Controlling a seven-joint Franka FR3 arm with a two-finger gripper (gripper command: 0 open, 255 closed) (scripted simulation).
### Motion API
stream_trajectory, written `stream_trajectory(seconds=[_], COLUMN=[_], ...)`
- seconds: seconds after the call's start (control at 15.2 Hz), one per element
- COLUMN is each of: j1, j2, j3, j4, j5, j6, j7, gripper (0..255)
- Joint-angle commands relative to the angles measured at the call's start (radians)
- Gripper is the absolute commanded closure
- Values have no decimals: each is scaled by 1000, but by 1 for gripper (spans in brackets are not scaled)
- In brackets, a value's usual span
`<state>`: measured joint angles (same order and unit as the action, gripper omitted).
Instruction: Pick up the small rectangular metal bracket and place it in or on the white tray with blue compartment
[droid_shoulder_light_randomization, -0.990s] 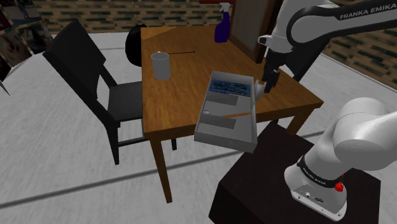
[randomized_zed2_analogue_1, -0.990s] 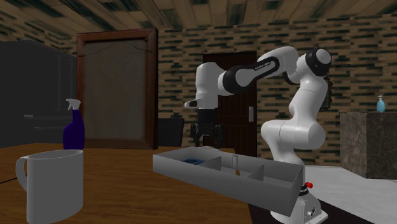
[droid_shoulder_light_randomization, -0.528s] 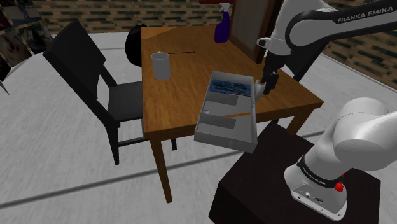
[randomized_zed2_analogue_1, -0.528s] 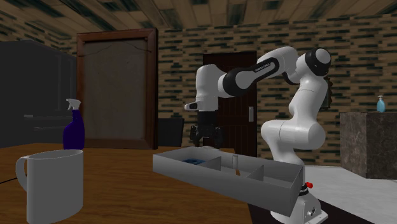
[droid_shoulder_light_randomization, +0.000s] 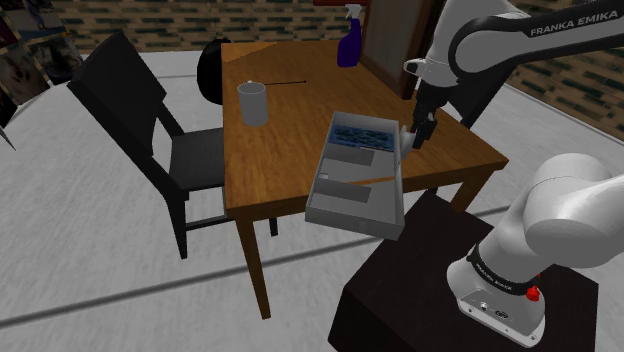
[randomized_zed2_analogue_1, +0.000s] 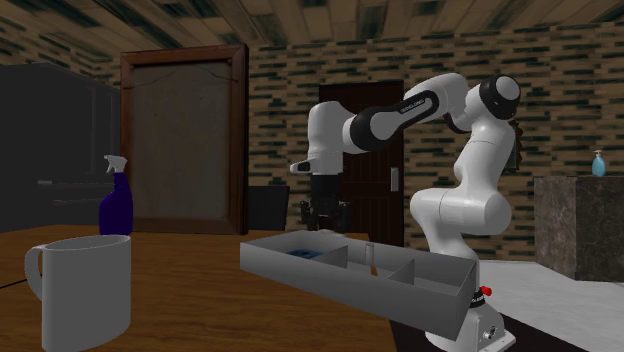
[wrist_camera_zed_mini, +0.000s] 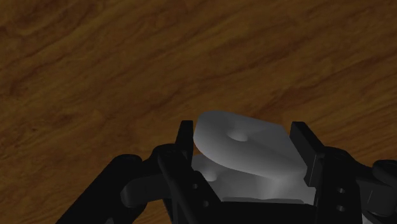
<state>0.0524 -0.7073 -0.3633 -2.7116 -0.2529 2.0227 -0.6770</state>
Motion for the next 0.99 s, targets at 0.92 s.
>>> stream_trajectory(seconds=[0.92], j1=[10], j2=[-42], j3=[37], j4=[135], j5=[30], j6=[-177], j7=[-3], gripper=[255])
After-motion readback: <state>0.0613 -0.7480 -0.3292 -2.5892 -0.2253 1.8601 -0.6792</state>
